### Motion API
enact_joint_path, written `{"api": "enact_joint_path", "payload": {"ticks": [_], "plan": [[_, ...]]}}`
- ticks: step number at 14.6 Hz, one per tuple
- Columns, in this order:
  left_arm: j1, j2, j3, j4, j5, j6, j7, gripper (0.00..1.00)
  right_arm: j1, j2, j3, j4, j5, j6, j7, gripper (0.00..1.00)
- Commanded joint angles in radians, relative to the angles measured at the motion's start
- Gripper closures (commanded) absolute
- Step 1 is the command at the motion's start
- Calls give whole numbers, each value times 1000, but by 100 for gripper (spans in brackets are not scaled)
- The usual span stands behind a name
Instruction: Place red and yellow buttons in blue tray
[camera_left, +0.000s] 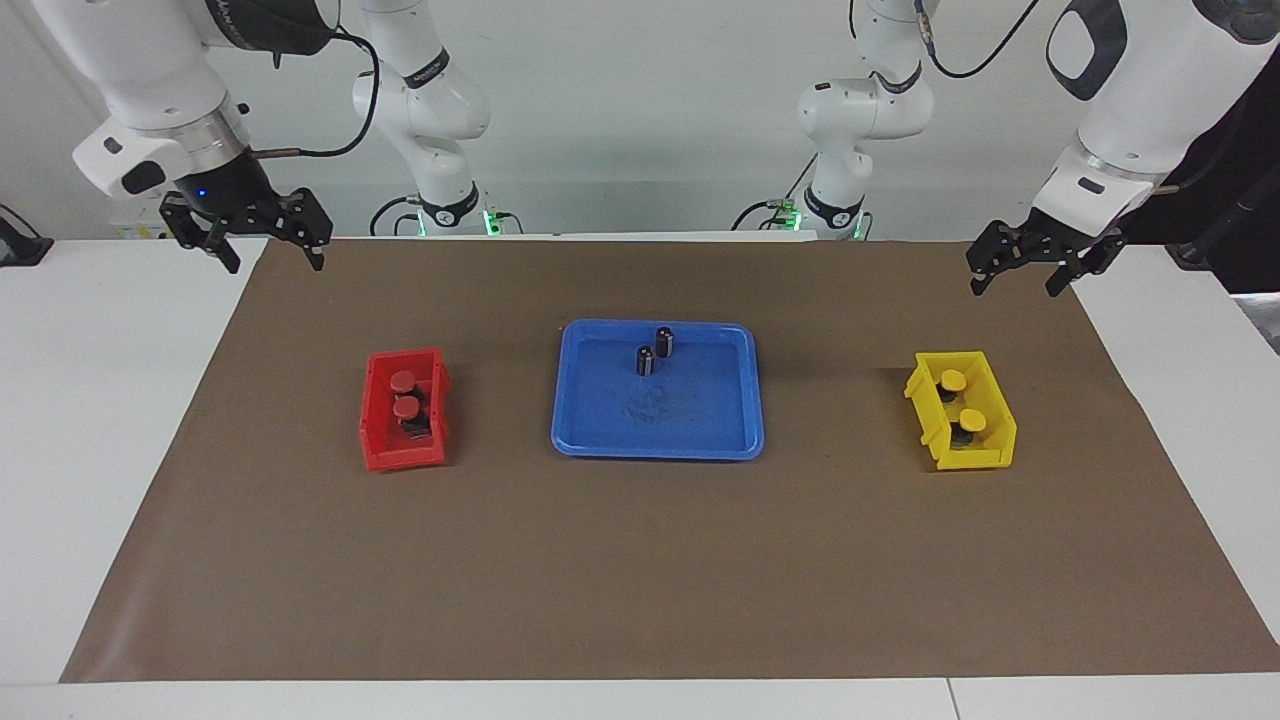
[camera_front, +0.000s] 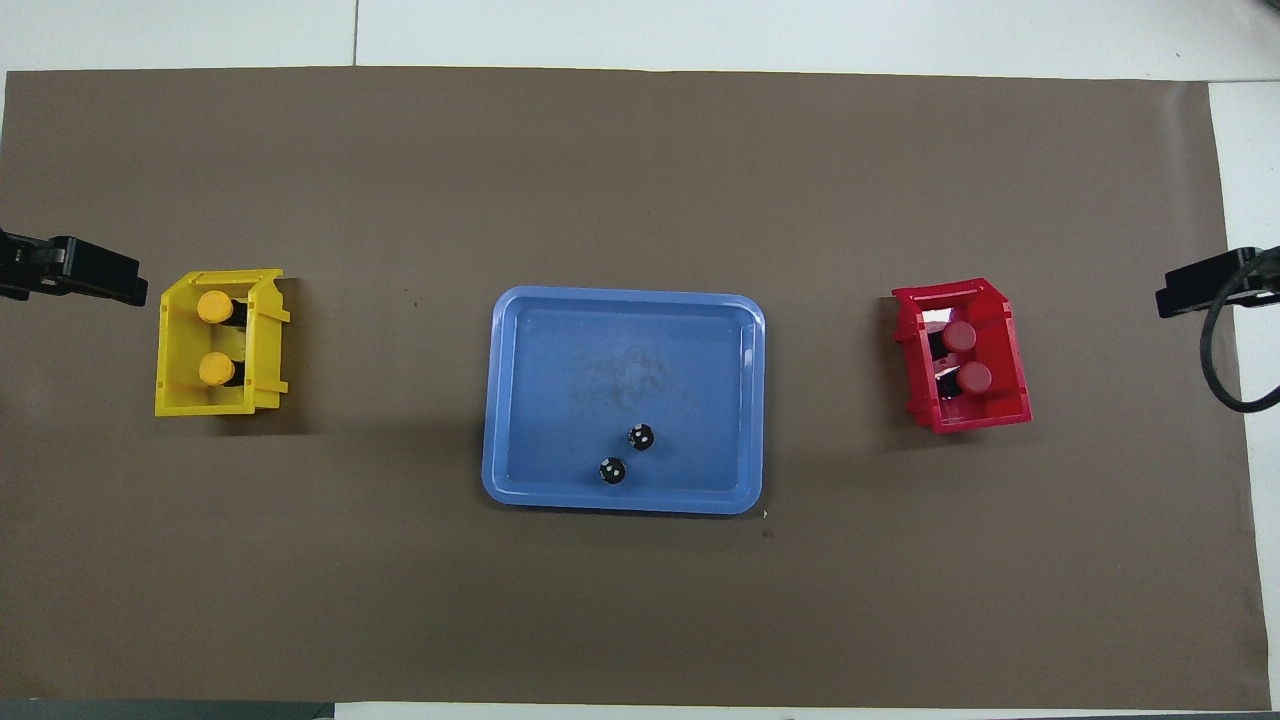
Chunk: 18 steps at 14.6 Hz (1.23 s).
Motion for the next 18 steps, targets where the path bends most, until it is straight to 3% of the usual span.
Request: {"api": "enact_joint_path", "payload": {"ticks": [1,3,5,7,10,13,15,18], "plan": [[1,-25,3,-27,-7,-2,-4,0,11,60,4,-31,38,84,47,0],[1,-25,3,-27,-7,-2,-4,0,52,124,4,-39,39,151,48,0],[1,-25,3,-27,-7,0,-4,0,61,137,6,-149,39,309,47,1],[-1,-25,3,-27,-7,-2,-4,0,83,126,6,-273,39,446,47,11],[-1,-25,3,-27,-7,-2,-4,0,84,127,6,-373,50,564,47,29],[-1,-25,3,-27,-7,0,-4,0,81,109,6,-446,50,618,40,39],[1,-25,3,-27,-7,-2,-4,0,81,95,6,-509,51,689,42,39],[1,-25,3,-27,-7,-2,-4,0,80,123,6,-522,51,719,39,39]]}}
